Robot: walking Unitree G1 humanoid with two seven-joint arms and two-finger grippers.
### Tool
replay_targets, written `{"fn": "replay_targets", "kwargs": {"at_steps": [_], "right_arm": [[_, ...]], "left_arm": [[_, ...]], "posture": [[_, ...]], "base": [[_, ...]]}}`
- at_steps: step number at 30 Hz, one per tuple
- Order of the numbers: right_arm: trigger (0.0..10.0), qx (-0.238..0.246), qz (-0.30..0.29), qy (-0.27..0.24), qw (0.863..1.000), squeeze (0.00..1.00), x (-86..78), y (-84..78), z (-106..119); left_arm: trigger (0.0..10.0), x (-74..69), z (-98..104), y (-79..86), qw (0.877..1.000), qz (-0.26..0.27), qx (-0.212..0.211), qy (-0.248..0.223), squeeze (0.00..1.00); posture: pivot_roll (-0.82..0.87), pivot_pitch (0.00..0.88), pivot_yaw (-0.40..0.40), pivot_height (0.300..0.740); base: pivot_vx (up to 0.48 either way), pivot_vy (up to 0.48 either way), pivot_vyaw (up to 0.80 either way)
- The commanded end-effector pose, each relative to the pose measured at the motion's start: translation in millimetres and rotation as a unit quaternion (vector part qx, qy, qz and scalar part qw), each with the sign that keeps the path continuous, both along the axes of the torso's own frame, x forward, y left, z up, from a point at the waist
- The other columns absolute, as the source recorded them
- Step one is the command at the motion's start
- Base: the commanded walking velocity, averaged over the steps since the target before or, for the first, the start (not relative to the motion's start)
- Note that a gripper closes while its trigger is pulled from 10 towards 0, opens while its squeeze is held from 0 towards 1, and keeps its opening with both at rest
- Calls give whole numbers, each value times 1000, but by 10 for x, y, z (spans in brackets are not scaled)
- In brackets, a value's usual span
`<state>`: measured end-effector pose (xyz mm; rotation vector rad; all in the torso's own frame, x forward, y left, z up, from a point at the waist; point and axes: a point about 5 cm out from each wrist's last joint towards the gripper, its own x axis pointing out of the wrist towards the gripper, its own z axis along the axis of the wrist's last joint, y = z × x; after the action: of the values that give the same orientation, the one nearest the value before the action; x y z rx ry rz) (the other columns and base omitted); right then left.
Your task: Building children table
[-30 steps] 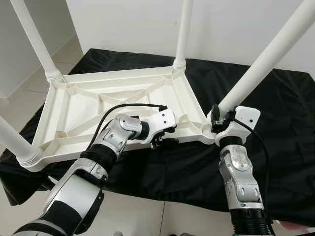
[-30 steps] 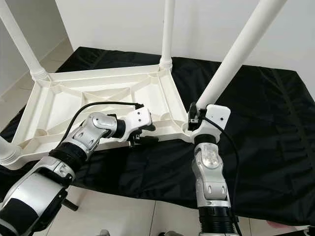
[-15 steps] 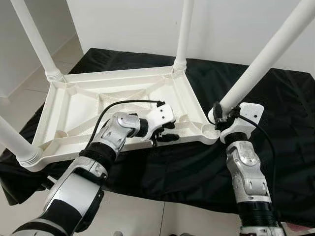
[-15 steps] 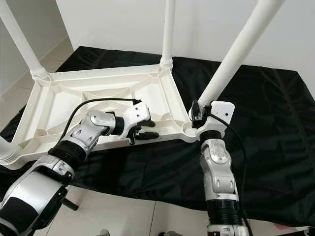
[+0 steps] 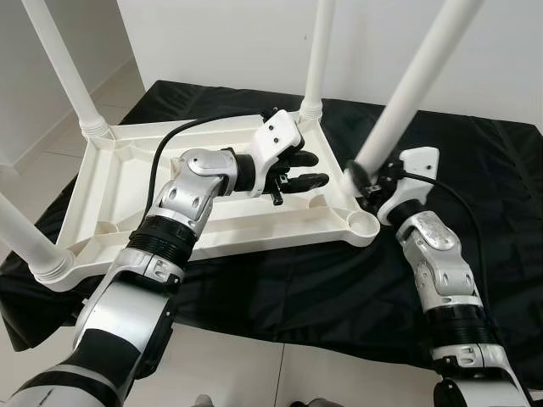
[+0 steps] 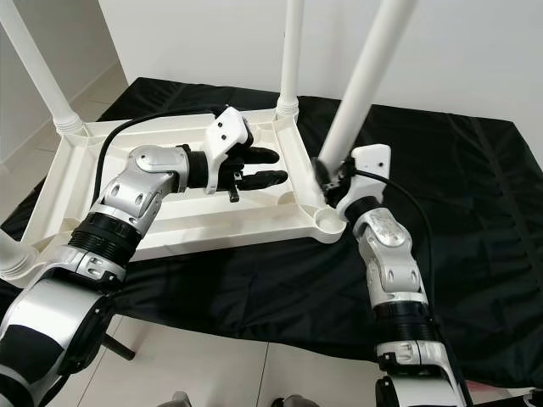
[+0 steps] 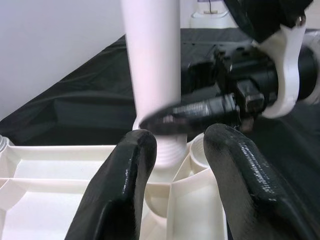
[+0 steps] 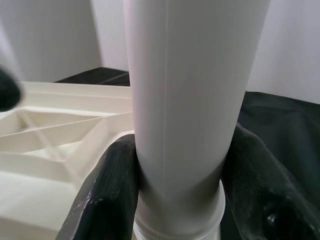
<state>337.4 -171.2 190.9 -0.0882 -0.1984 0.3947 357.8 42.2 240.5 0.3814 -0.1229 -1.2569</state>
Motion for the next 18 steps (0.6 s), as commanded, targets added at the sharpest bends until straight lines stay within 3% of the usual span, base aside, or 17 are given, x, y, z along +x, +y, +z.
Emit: {"fn": "replay_targets", "kwargs": {"at_steps": [1, 4, 8, 9, 13, 14, 15, 16, 18], "right_arm": [[10000, -1, 35, 0, 999, 0, 13, 33, 26], [10000, 5, 71, 9, 997, 0, 24, 51, 21], [10000, -6, 74, 6, 997, 0, 29, 49, 22], [10000, -15, 78, 8, 997, 0, 47, 39, 16], [10000, -18, 96, 10, 995, 0, 53, 50, 13], [10000, -22, 104, 11, 994, 0, 51, 58, 12], [10000, -25, 110, 13, 994, 0, 50, 63, 9], [10000, -24, 116, 15, 993, 0, 51, 65, 6], [10000, -25, 121, 15, 992, 0, 53, 65, 6]], "left_arm": [[10000, 11, 123, -23, 1000, 17, -20, -14, 0], [10000, 13, 157, -53, 999, 23, -35, -9, 0], [10000, 20, 165, -64, 999, 28, -38, -9, 0], [10000, 29, 175, -73, 998, 31, -52, 2, 1000], [10000, 45, 179, -74, 998, 40, -45, -6, 1000], [10000, 45, 178, -78, 998, 40, -41, -11, 882], [10000, 45, 176, -82, 998, 40, -39, -12, 275], [10000, 45, 177, -83, 998, 40, -39, -13, 0], [10000, 46, 181, -83, 998, 40, -40, -12, 0]], "posture": [[-30, 0, -40, 740], [-29, 0, -41, 740], [-30, 0, -42, 740], [-30, 0, -44, 740], [-27, 0, -46, 740], [-27, 0, -46, 740], [-28, 0, -47, 740], [-28, 0, -47, 740], [-27, 0, -47, 740]], "base": [[0, 0, 0], [0, 0, 0], [0, 0, 0], [0, 0, 0], [0, 0, 0], [0, 0, 0], [0, 0, 0], [0, 0, 0], [0, 0, 0]]}}
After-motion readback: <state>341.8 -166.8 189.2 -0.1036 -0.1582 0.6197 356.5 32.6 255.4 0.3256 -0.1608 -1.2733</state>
